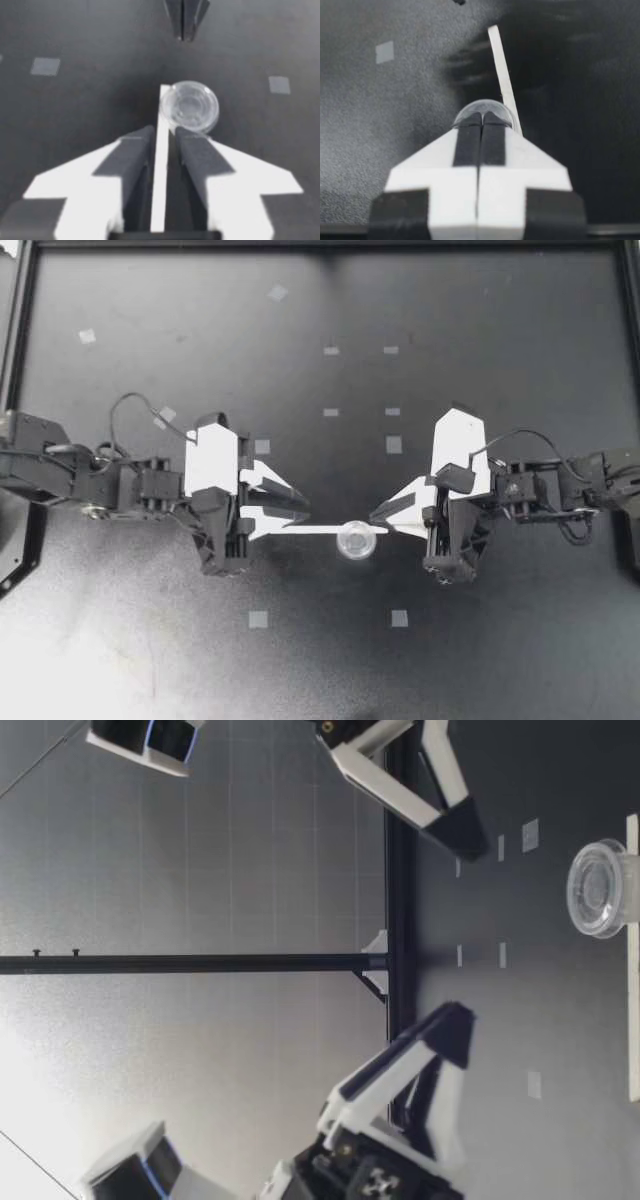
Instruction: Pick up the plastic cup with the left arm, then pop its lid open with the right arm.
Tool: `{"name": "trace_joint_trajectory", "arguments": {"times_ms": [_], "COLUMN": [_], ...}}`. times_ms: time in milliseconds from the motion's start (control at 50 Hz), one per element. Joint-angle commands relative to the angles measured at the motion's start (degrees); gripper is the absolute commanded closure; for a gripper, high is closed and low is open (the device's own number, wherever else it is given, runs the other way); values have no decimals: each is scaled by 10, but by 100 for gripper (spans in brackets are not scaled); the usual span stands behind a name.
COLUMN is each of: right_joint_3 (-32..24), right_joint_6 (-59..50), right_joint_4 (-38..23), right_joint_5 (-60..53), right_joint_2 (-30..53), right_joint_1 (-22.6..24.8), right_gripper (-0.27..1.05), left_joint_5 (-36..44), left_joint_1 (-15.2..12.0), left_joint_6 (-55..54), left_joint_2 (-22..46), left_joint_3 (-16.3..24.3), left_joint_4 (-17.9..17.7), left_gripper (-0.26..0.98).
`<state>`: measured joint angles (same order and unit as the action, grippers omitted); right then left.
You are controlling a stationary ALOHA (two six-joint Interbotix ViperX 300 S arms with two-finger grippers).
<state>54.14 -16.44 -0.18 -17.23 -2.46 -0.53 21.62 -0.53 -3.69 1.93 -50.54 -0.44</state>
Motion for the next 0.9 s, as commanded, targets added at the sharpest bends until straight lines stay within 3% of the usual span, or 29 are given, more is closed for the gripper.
{"name": "trace_joint_trajectory", "arguments": {"times_ms": [0,300,520,880], "right_joint_3": [-12,-27,-27,-30], "right_joint_6": [-1,-7,-15,-40], "right_joint_4": [-1,-1,-1,-1], "right_joint_5": [-5,-5,-6,-32], "right_joint_2": [4,33,39,66], "right_joint_1": [-2,-2,-1,14], "right_gripper": [90,90,90,90], "left_joint_5": [5,1,-13,-13], "left_joint_1": [2,2,8,26], "left_joint_6": [0,-1,-2,-2], "left_joint_2": [1,41,59,113], "left_joint_3": [14,34,47,79], "left_joint_4": [1,1,-2,-2], "left_gripper": [35,30,7,7]}}
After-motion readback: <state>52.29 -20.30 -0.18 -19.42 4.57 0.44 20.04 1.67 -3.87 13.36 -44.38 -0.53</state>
